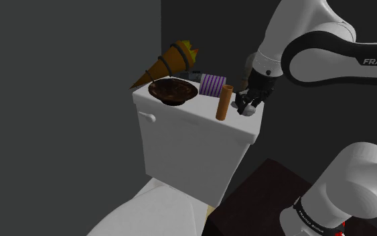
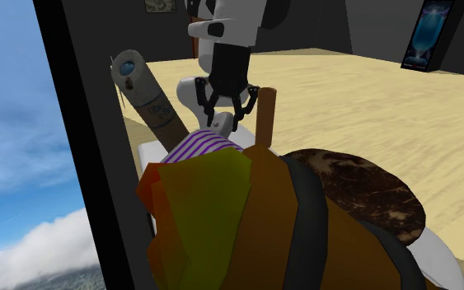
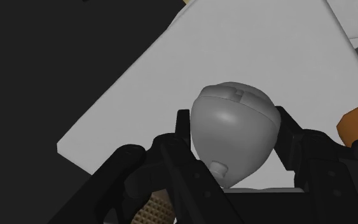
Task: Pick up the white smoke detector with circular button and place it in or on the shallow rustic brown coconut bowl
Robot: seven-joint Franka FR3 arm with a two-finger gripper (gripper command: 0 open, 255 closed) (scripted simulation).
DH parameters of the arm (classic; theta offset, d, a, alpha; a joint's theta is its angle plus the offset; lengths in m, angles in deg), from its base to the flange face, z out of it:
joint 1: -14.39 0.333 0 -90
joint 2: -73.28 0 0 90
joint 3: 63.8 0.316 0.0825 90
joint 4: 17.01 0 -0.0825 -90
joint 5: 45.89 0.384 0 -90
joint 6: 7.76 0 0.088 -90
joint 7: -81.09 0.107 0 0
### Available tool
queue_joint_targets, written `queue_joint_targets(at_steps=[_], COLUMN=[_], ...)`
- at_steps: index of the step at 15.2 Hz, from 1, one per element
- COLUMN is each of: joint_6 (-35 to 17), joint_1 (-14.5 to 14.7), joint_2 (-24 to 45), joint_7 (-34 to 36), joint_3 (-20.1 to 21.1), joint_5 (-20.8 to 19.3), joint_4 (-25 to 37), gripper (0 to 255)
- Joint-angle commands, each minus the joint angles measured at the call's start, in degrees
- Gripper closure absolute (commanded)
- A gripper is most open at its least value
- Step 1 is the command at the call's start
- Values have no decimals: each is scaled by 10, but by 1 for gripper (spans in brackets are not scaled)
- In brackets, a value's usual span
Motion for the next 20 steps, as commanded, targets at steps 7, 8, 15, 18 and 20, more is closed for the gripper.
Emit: queue_joint_targets(at_steps=[7, 8, 15, 18, 20], joint_6=[51, 58, 107, 127, 141], joint_1=[-3, -3, -6, -8, -9], joint_2=[5, 6, 17, 24, 29], joint_7=[-7, -8, -14, -16, -18], joint_3=[-4, -4, -7, -8, -9], joint_5=[-2, -2, -5, -6, -6], joint_4=[56, 65, 125, 152, 171], gripper=[255, 255, 255, 255, 255])
